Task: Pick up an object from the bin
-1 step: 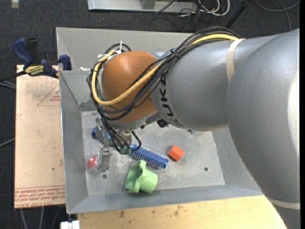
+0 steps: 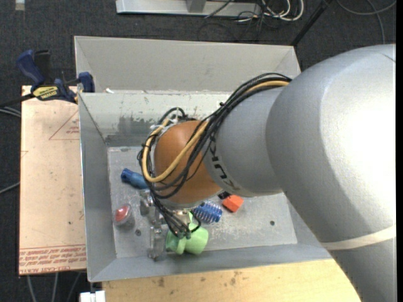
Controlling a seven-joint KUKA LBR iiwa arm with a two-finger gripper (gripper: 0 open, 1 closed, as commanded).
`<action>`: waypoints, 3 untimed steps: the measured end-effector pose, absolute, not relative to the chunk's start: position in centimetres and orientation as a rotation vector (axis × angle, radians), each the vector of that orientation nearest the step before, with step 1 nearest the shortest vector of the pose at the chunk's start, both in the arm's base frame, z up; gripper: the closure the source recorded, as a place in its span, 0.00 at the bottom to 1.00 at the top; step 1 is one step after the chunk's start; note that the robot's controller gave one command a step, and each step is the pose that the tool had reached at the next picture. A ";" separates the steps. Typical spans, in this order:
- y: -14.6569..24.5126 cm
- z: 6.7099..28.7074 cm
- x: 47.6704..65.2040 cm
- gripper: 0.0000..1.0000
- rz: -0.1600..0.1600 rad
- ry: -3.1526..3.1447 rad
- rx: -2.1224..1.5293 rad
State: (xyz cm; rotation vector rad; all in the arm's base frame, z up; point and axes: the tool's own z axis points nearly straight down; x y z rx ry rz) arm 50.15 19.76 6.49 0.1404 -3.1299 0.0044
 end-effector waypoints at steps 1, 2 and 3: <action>14.6 7.2 48.5 0.00 -0.005 -3.151 0.174; 5.5 7.0 54.8 0.00 0.005 -3.141 0.205; 6.1 7.1 54.5 1.00 -0.003 -3.136 0.216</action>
Offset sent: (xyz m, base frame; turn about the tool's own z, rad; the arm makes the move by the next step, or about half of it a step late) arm -0.0205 -0.0498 0.0051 -0.0288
